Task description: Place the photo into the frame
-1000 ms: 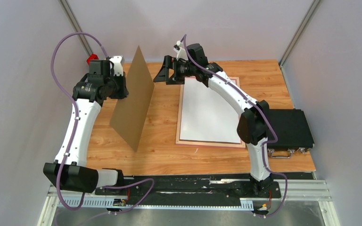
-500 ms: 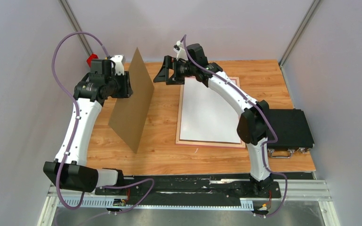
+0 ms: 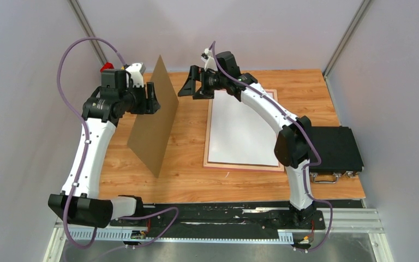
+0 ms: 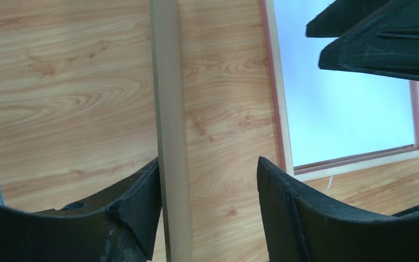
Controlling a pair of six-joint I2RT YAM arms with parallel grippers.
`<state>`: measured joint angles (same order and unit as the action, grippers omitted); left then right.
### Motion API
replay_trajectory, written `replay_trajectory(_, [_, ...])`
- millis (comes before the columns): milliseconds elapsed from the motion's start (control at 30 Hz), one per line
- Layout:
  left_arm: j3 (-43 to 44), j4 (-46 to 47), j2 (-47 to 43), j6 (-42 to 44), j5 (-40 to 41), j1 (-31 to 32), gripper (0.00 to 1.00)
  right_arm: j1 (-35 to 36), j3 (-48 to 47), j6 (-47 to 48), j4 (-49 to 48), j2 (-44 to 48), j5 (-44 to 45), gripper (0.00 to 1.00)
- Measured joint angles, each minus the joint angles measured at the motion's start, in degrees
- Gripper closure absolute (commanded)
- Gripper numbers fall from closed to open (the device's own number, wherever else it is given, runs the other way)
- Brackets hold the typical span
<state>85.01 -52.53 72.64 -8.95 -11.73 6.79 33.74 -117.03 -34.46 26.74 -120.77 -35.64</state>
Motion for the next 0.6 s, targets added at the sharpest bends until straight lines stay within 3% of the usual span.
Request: replay_trajectory(600, [-7.1, 4.2, -5.8, -0.6, -11.4, 1.0, 0.21, 2.5, -0.8, -2.1, -4.4, -0.2, -6.8, 0.0])
